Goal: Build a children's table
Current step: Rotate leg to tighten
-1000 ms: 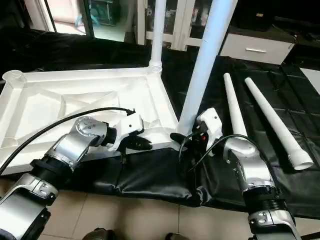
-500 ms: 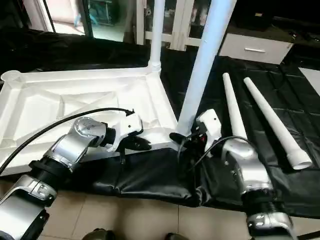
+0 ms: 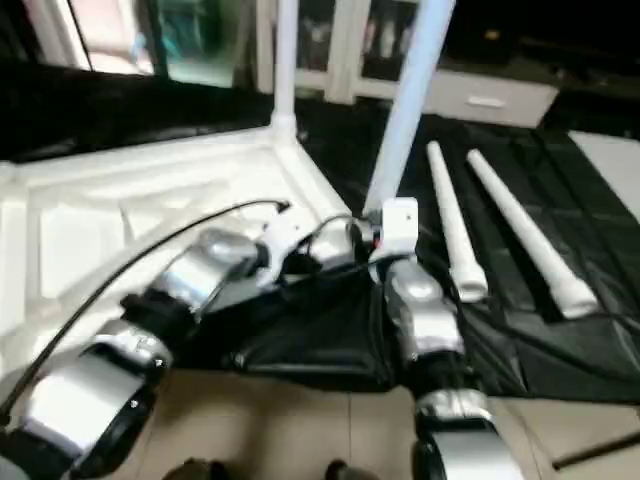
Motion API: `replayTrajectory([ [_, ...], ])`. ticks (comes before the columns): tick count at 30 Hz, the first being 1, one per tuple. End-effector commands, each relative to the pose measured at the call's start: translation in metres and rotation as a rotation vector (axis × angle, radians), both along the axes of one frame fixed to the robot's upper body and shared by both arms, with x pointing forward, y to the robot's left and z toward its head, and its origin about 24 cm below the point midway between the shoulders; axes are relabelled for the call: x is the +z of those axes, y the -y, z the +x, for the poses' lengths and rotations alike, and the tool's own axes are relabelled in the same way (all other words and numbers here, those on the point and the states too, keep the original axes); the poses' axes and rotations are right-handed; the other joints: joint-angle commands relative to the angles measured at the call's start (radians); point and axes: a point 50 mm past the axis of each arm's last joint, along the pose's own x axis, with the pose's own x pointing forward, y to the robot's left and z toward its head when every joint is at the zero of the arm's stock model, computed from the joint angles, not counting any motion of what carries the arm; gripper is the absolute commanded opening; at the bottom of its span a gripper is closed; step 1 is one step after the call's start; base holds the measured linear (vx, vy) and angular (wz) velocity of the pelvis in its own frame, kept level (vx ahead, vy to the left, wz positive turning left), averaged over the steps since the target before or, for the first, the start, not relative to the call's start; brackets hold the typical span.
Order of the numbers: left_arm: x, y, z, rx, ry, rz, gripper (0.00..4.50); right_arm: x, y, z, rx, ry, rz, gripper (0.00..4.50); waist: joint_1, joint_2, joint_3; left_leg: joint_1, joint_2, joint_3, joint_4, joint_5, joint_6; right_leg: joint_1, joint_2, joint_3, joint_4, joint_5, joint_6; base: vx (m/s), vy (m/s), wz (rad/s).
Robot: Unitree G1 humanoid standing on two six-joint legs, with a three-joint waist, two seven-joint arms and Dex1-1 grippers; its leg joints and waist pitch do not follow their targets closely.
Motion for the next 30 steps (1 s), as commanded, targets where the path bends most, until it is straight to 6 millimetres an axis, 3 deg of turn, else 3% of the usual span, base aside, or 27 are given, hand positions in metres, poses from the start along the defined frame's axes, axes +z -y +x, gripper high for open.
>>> replayTrajectory([
  [1,0.034,0.023,0.010,0.020,0.142,-0.062,0.00,-0.013,-0.037,-0.008,0.134,-0.050,0.013,2.68,-0.014,-0.008,-0.057,0.071,0.044,-0.037,-0.080,-0.662,-0.055,-0.004,-0.055,0.004,-0.089,-0.611,-0.084,0.000,0.000,0.00],
  [2,0.033,0.021,0.010,0.018,0.144,-0.057,0.00,-0.011,-0.038,-0.008,0.157,-0.035,0.009,2.68,-0.015,-0.016,-0.056,0.067,0.044,-0.037,-0.077,-0.638,-0.047,-0.001,-0.061,0.004,-0.093,-0.634,-0.079,0.000,0.000,0.00],
  [5,0.028,0.015,0.010,0.021,0.144,-0.039,0.00,-0.007,-0.036,-0.007,0.183,0.005,-0.007,2.68,-0.014,-0.006,-0.055,0.057,0.050,-0.041,-0.084,-0.617,-0.043,0.008,-0.061,-0.008,-0.092,-0.643,-0.064,0.000,0.000,0.00],
  [7,0.027,0.012,0.011,0.023,0.143,-0.035,0.00,-0.003,-0.036,-0.007,0.215,0.037,0.026,3.24,-0.016,-0.005,-0.057,0.057,0.056,-0.042,-0.090,-0.640,-0.057,0.009,-0.060,-0.010,-0.085,-0.603,-0.070,0.000,0.000,0.00],
  [8,0.026,0.009,0.011,0.022,0.143,-0.031,0.00,0.000,-0.035,-0.007,0.230,0.059,0.038,3.38,-0.015,0.001,-0.057,0.058,0.055,-0.041,-0.092,-0.646,-0.059,0.007,-0.061,-0.006,-0.083,-0.579,-0.081,0.000,0.000,0.00],
  [9,0.025,0.007,0.011,0.021,0.143,-0.027,0.00,0.004,-0.034,-0.007,0.242,0.082,0.047,3.40,-0.016,-0.001,-0.056,0.057,0.055,-0.040,-0.092,-0.648,-0.059,0.006,-0.060,-0.007,-0.084,-0.573,-0.083,0.000,0.000,0.00],
  [10,0.024,0.005,0.011,0.019,0.142,-0.024,0.00,0.006,-0.033,-0.007,0.249,0.094,0.046,3.47,-0.016,0.000,-0.056,0.050,0.055,-0.042,-0.094,-0.645,-0.055,0.011,-0.062,-0.006,-0.082,-0.564,-0.085,0.000,0.000,0.00],
  [11,0.023,0.003,0.011,0.010,0.144,-0.018,0.00,0.009,-0.030,-0.007,0.252,0.107,0.045,3.61,-0.023,-0.003,-0.057,0.034,0.055,-0.046,-0.099,-0.623,-0.052,0.023,-0.064,-0.005,-0.075,-0.555,-0.087,0.000,0.000,0.00],
  [13,0.021,0.000,0.010,-0.003,0.142,-0.015,0.00,0.012,-0.026,-0.007,0.257,0.121,0.045,3.74,-0.027,-0.002,-0.060,0.027,0.057,-0.047,-0.101,-0.593,-0.048,0.027,-0.066,-0.001,-0.068,-0.526,-0.099,0.000,0.000,0.00],
  [17,0.011,-0.013,0.006,-0.042,0.123,0.015,0.00,0.021,-0.005,-0.009,0.280,0.142,-0.006,4.07,-0.016,-0.002,-0.067,0.032,0.057,-0.027,-0.092,-0.467,-0.009,0.018,-0.066,0.019,-0.054,-0.362,-0.175,0.000,0.000,0.00],
  [20,0.006,-0.022,0.001,-0.100,0.113,0.017,0.00,0.025,0.016,-0.014,0.294,0.141,-0.042,4.18,0.000,-0.001,-0.065,0.033,0.058,-0.014,-0.086,-0.388,0.031,0.019,-0.064,0.026,-0.046,-0.309,-0.198,0.000,0.000,0.00],
  [21,0.004,-0.026,-0.002,-0.123,0.111,0.017,0.00,0.028,0.025,-0.016,0.308,0.143,-0.044,4.18,0.001,-0.003,-0.065,0.033,0.058,-0.011,-0.084,-0.380,0.037,0.019,-0.063,0.027,-0.044,-0.304,-0.199,0.056,-0.031,0.05],
  [22,-0.001,-0.035,-0.007,-0.152,0.083,0.016,0.00,0.033,0.041,-0.022,0.348,0.145,-0.051,4.18,0.008,0.001,-0.063,0.034,0.059,-0.011,-0.084,-0.372,0.047,0.023,-0.062,0.028,-0.043,-0.302,-0.201,0.064,-0.039,0.05],
  [23,-0.003,-0.037,-0.008,-0.163,0.079,0.017,0.00,0.035,0.045,-0.024,0.364,0.143,-0.055,4.18,0.015,-0.003,-0.063,0.033,0.061,-0.008,-0.082,-0.355,0.055,0.024,-0.060,0.030,-0.037,-0.293,-0.200,0.064,-0.039,0.05],
  [24,-0.006,-0.043,-0.011,-0.177,0.069,0.022,0.00,0.038,0.052,-0.030,0.410,0.134,-0.062,4.18,0.022,0.000,-0.062,0.037,0.059,-0.006,-0.080,-0.355,0.056,0.020,-0.058,0.033,-0.037,-0.301,-0.200,0.065,-0.043,0.05],
  [25,-0.007,-0.044,-0.011,-0.177,0.065,0.024,0.00,0.039,0.053,-0.031,0.425,0.130,-0.063,4.18,0.023,-0.001,-0.064,0.039,0.059,-0.004,-0.079,-0.351,0.058,0.020,-0.056,0.033,-0.034,-0.292,-0.205,0.065,-0.047,0.06],
  [26,-0.007,-0.044,-0.011,-0.177,0.064,0.025,0.00,0.039,0.054,-0.032,0.431,0.128,-0.063,4.18,0.022,-0.004,-0.064,0.032,0.057,-0.005,-0.077,-0.333,0.062,0.024,-0.056,0.033,-0.029,-0.284,-0.208,0.065,-0.047,0.06],
  [27,-0.007,-0.047,-0.013,-0.195,0.063,0.015,0.00,0.039,0.058,-0.037,0.483,0.106,-0.078,4.18,0.023,-0.001,-0.065,0.030,0.055,-0.006,-0.076,-0.328,0.061,0.025,-0.056,0.033,-0.027,-0.288,-0.208,0.058,-0.047,0.02],
  [30,-0.008,-0.050,-0.016,-0.214,0.045,-0.004,0.00,0.037,0.061,-0.046,0.583,0.060,-0.050,4.18,0.025,-0.005,-0.069,0.031,0.055,-0.007,-0.073,-0.310,0.069,0.030,-0.057,0.033,-0.026,-0.311,-0.207,0.033,-0.028,0.01],
])
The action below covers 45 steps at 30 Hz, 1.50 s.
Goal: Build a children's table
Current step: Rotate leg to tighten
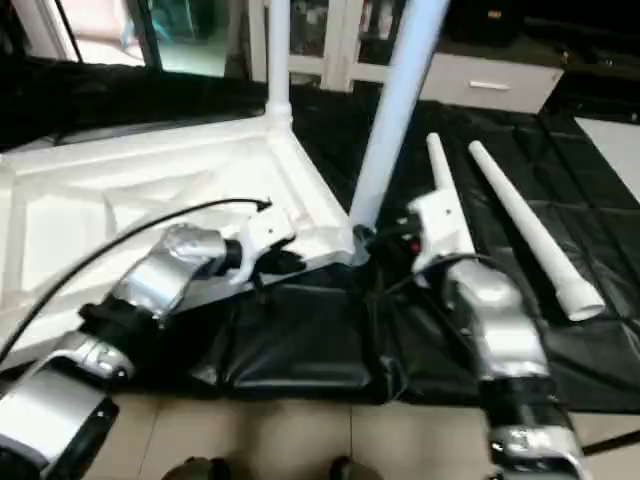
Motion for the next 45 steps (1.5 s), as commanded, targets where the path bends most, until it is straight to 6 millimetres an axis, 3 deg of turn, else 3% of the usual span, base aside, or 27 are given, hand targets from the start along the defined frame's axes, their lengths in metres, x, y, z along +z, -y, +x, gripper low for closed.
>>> replayTrajectory([
  [1,-0.014,-0.005,-0.008,-0.024,-0.057,0.014,0.00,0.001,-0.002,-0.007,0.104,-0.038,0.023,4.18,0.005,-0.008,-0.072,0.016,0.053,-0.021,-0.065,-0.294,0.077,0.045,-0.039,0.045,-0.064,-0.311,-0.196,0.000,0.000,0.00],
  [5,-0.012,-0.008,-0.012,-0.066,-0.057,0.012,0.00,-0.003,-0.003,-0.012,0.205,-0.090,0.041,4.18,0.005,-0.004,-0.070,0.017,0.056,-0.024,-0.066,-0.295,0.070,0.044,-0.036,0.043,-0.063,-0.332,-0.200,0.000,0.000,0.00],
  [12,-0.009,-0.005,-0.017,-0.136,-0.065,-0.013,0.00,-0.001,-0.005,-0.004,0.199,-0.059,0.057,4.18,0.002,-0.008,-0.071,0.020,0.058,-0.024,-0.067,-0.302,0.051,0.040,-0.038,0.045,-0.058,-0.325,-0.208,0.000,0.000,0.00],
  [14,-0.009,-0.004,-0.023,-0.189,-0.074,-0.021,0.00,-0.001,-0.004,-0.001,0.211,-0.057,0.012,4.18,0.001,-0.016,-0.072,0.018,0.058,-0.022,-0.066,-0.278,0.059,0.042,-0.037,0.045,-0.055,-0.310,-0.212,0.000,0.000,0.00],
  [17,-0.010,-0.006,-0.023,-0.181,-0.080,-0.016,0.00,-0.002,-0.004,-0.002,0.234,-0.067,-0.008,4.18,0.005,-0.012,-0.073,0.024,0.057,-0.017,-0.063,-0.261,0.071,0.038,-0.035,0.047,-0.055,-0.296,-0.215,0.000,0.000,0.00],
  [28,-0.012,-0.007,-0.024,-0.189,-0.085,-0.004,0.00,-0.007,-0.004,0.007,0.229,-0.068,-0.032,4.18,0.007,-0.011,-0.076,0.021,0.055,-0.018,-0.060,-0.246,0.072,0.045,-0.036,0.046,-0.051,-0.288,-0.223,0.000,0.000,0.00],
  [35,-0.012,-0.008,-0.024,-0.190,-0.082,0.005,0.00,-0.010,-0.011,0.015,0.232,-0.068,-0.023,4.18,0.009,-0.010,-0.083,0.021,0.054,-0.016,-0.053,-0.201,0.090,0.048,-0.034,0.046,-0.040,-0.216,-0.254,0.000,0.000,0.00],
  [40,-0.013,-0.008,-0.024,-0.187,-0.081,0.009,0.00,-0.014,-0.015,0.018,0.242,-0.076,-0.035,4.18,0.014,-0.013,-0.084,0.022,0.054,-0.016,-0.052,-0.209,0.086,0.049,-0.036,0.047,-0.039,-0.243,-0.248,0.000,0.000,0.00],
  [45,-0.013,-0.008,-0.024,-0.184,-0.081,0.010,0.00,-0.015,-0.014,0.021,0.235,-0.076,-0.034,3.72,0.014,-0.015,-0.083,0.021,0.055,-0.017,-0.052,-0.240,0.072,0.046,-0.036,0.048,-0.041,-0.288,-0.233,0.000,0.000,0.00],
])
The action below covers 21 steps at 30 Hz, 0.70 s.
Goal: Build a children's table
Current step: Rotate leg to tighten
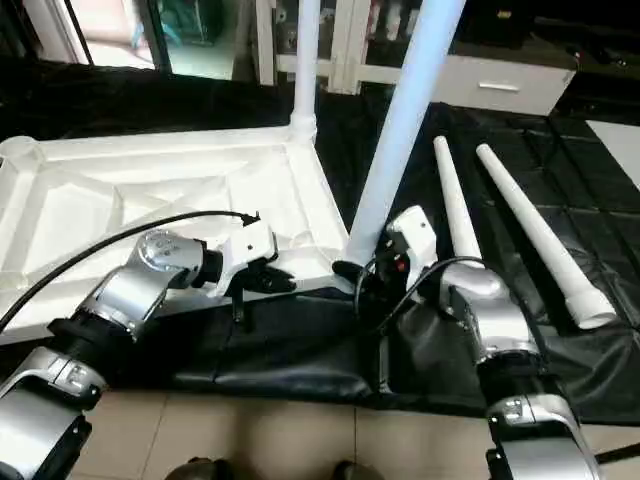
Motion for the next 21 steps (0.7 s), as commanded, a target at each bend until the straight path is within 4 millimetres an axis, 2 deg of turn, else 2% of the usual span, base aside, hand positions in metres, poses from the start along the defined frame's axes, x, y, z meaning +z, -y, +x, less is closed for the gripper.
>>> replayTrajectory([
  [1,-0.012,0.004,-0.008,-0.036,-0.048,0.013,0.00,0.004,0.002,0.004,-0.001,0.020,-0.026,3.59,-0.001,-0.017,-0.082,0.022,0.053,-0.019,-0.062,-0.249,0.069,0.047,-0.037,0.041,-0.056,-0.300,-0.231,0.000,0.000,0.00],
  [5,-0.013,0.003,-0.008,-0.035,-0.050,0.016,0.00,0.004,0.002,0.005,0.000,0.025,-0.023,3.32,-0.002,-0.015,-0.081,0.022,0.053,-0.021,-0.064,-0.270,0.057,0.045,-0.035,0.042,-0.058,-0.322,-0.220,0.000,0.000,0.00],
  [8,-0.013,0.003,-0.008,-0.035,-0.051,0.019,0.00,0.005,0.002,0.006,0.001,0.036,-0.017,2.98,-0.002,-0.015,-0.081,0.023,0.053,-0.020,-0.064,-0.265,0.060,0.044,-0.034,0.043,-0.057,-0.306,-0.223,0.000,0.000,0.00],
  [11,-0.013,0.003,-0.008,-0.034,-0.051,0.020,0.00,0.004,0.001,0.005,0.007,0.042,-0.018,2.82,-0.002,-0.016,-0.082,0.022,0.052,-0.019,-0.062,-0.261,0.066,0.044,-0.034,0.044,-0.056,-0.303,-0.224,0.000,0.000,0.00],
  [18,-0.013,0.002,-0.007,-0.028,-0.051,0.027,0.00,-0.002,-0.001,0.001,0.010,0.041,-0.017,2.71,-0.001,-0.015,-0.081,0.021,0.051,-0.019,-0.062,-0.260,0.071,0.044,-0.034,0.045,-0.057,-0.309,-0.223,0.000,0.000,0.00],
  [21,-0.013,0.002,-0.005,-0.008,-0.050,0.029,0.00,-0.007,-0.001,0.001,-0.040,0.033,-0.025,2.71,-0.002,-0.015,-0.079,0.021,0.051,-0.020,-0.063,-0.267,0.069,0.043,-0.033,0.045,-0.059,-0.317,-0.220,0.000,0.000,0.00],
])
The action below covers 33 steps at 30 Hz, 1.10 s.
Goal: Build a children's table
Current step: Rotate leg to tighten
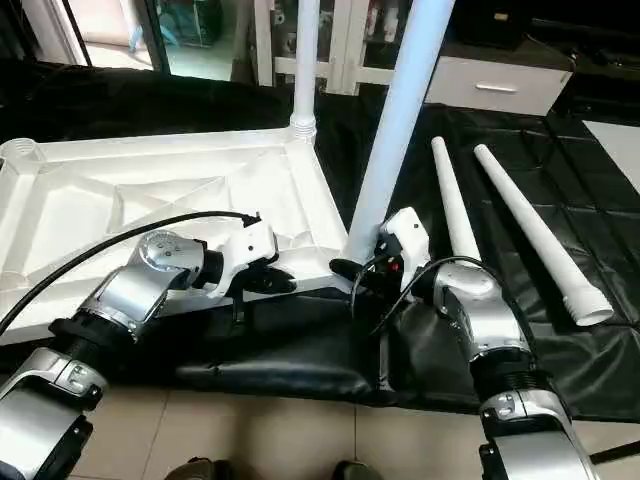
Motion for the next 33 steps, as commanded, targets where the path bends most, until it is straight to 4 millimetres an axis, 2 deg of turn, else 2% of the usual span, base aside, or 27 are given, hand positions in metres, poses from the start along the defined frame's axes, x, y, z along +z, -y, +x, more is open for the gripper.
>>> replayTrajectory([
  [1,-0.012,0.003,-0.005,-0.004,-0.050,0.021,0.00,-0.005,0.004,0.001,-0.083,0.002,-0.030,2.70,-0.003,-0.014,-0.078,0.020,0.053,-0.022,-0.068,-0.277,0.063,0.042,-0.033,0.038,-0.062,-0.334,-0.215,0.000,0.000,0.00],
  [3,-0.010,0.006,0.002,0.074,-0.047,0.021,0.00,-0.009,-0.001,0.004,-0.180,0.007,-0.040,2.70,-0.007,-0.014,-0.075,0.021,0.053,-0.024,-0.071,-0.307,0.047,0.040,-0.033,0.037,-0.067,-0.380,-0.201,0.000,0.000,0.00],
  [4,-0.009,0.007,0.009,0.148,-0.031,0.025,0.00,-0.011,-0.004,0.006,-0.240,0.003,-0.036,2.70,-0.010,-0.014,-0.074,0.026,0.052,-0.025,-0.073,-0.327,0.029,0.034,-0.032,0.038,-0.070,-0.411,-0.191,0.000,0.000,0.00],
  [5,-0.007,0.009,0.016,0.233,-0.014,0.021,0.00,-0.013,-0.008,0.008,-0.294,-0.005,-0.028,2.70,-0.016,-0.018,-0.073,0.026,0.051,-0.026,-0.074,-0.352,0.011,0.032,-0.030,0.038,-0.073,-0.436,-0.181,0.000,0.000,0.00],
  [7,0.001,0.018,0.028,0.335,0.006,0.001,0.00,-0.018,-0.023,0.011,-0.394,-0.022,-0.011,2.69,-0.017,-0.017,-0.070,0.036,0.048,-0.026,-0.072,-0.398,-0.005,0.020,-0.031,0.038,-0.085,-0.503,-0.163,0.000,0.000,0.00],
  [10,0.006,0.025,0.031,0.361,0.015,-0.014,0.00,-0.020,-0.032,0.013,-0.451,-0.020,-0.018,2.69,-0.020,-0.017,-0.068,0.033,0.045,-0.035,-0.074,-0.447,-0.012,0.021,-0.034,0.031,-0.097,-0.584,-0.122,0.000,0.000,0.00],
  [11,0.015,0.040,0.035,0.393,0.027,-0.048,0.00,-0.022,-0.047,0.016,-0.528,-0.039,-0.002,2.69,-0.024,-0.015,-0.069,0.030,0.047,-0.037,-0.077,-0.451,-0.012,0.021,-0.036,0.031,-0.097,-0.578,-0.118,0.000,0.000,0.00],
  [13,0.020,0.050,0.037,0.397,0.035,-0.066,0.00,-0.023,-0.059,0.017,-0.559,-0.053,0.024,2.69,-0.028,-0.014,-0.070,0.032,0.045,-0.039,-0.078,-0.462,-0.023,0.017,-0.033,0.028,-0.099,-0.577,-0.113,0.000,0.000,0.00],
  [16,0.033,0.077,0.039,0.405,0.067,-0.098,0.00,-0.023,-0.102,0.015,-0.564,-0.062,0.057,2.69,-0.029,-0.010,-0.073,0.034,0.046,-0.036,-0.079,-0.456,-0.020,0.016,-0.032,0.029,-0.100,-0.517,-0.118,0.000,0.000,0.00],
  [17,0.033,0.077,0.039,0.405,0.067,-0.098,0.00,-0.023,-0.102,0.015,-0.564,-0.062,0.057,2.69,-0.028,-0.012,-0.073,0.033,0.045,-0.036,-0.080,-0.455,-0.018,0.017,-0.031,0.029,-0.099,-0.495,-0.121,0.000,0.000,0.00],
  [19,0.033,0.081,0.038,0.402,0.064,-0.099,0.00,-0.022,-0.115,0.011,-0.508,-0.044,0.054,2.69,-0.025,-0.015,-0.073,0.028,0.045,-0.034,-0.081,-0.439,0.002,0.023,-0.033,0.031,-0.096,-0.463,-0.127,0.000,0.000,0.00],
  [22,0.030,0.078,0.038,0.406,0.058,-0.095,0.00,-0.022,-0.115,0.011,-0.513,-0.040,0.052,2.69,-0.024,-0.016,-0.072,0.023,0.046,-0.033,-0.082,-0.419,0.012,0.025,-0.034,0.032,-0.094,-0.448,-0.131,0.000,0.000,0.00],
  [24,0.027,0.073,0.038,0.412,0.051,-0.087,0.00,-0.021,-0.110,0.013,-0.535,-0.039,0.053,2.69,-0.024,-0.021,-0.070,0.024,0.045,-0.031,-0.080,-0.416,0.017,0.024,-0.036,0.032,-0.096,-0.465,-0.129,0.000,0.000,0.00],
  [27,0.025,0.065,0.040,0.433,0.042,-0.080,0.00,-0.019,-0.106,0.014,-0.543,-0.040,0.095,2.69,-0.024,-0.020,-0.068,0.024,0.046,-0.033,-0.081,-0.419,0.018,0.023,-0.037,0.032,-0.100,-0.499,-0.119,0.000,0.000,0.00],
  [28,0.024,0.064,0.041,0.436,0.040,-0.079,0.00,-0.017,-0.106,0.014,-0.536,-0.035,0.106,3.04,-0.024,-0.020,-0.068,0.025,0.046,-0.034,-0.081,-0.421,0.016,0.022,-0.038,0.031,-0.101,-0.510,-0.113,0.000,0.000,0.00],
  [29,0.024,0.063,0.041,0.438,0.040,-0.078,0.00,-0.016,-0.107,0.014,-0.525,-0.027,0.116,3.04,-0.024,-0.019,-0.067,0.024,0.046,-0.034,-0.082,-0.423,0.015,0.022,-0.037,0.031,-0.101,-0.511,-0.111,0.000,0.000,0.00],
  [31,0.023,0.060,0.041,0.441,0.039,-0.077,0.00,-0.012,-0.107,0.014,-0.504,-0.010,0.134,3.41,-0.025,-0.019,-0.066,0.024,0.047,-0.034,-0.083,-0.430,0.012,0.021,-0.036,0.032,-0.102,-0.511,-0.110,0.000,0.000,0.00],
  [33,0.023,0.059,0.041,0.441,0.039,-0.076,0.00,-0.010,-0.106,0.014,-0.497,-0.002,0.137,3.43,-0.026,-0.019,-0.066,0.022,0.046,-0.035,-0.084,-0.439,0.010,0.022,-0.036,0.031,-0.102,-0.518,-0.106,0.000,0.000,0.00],
])
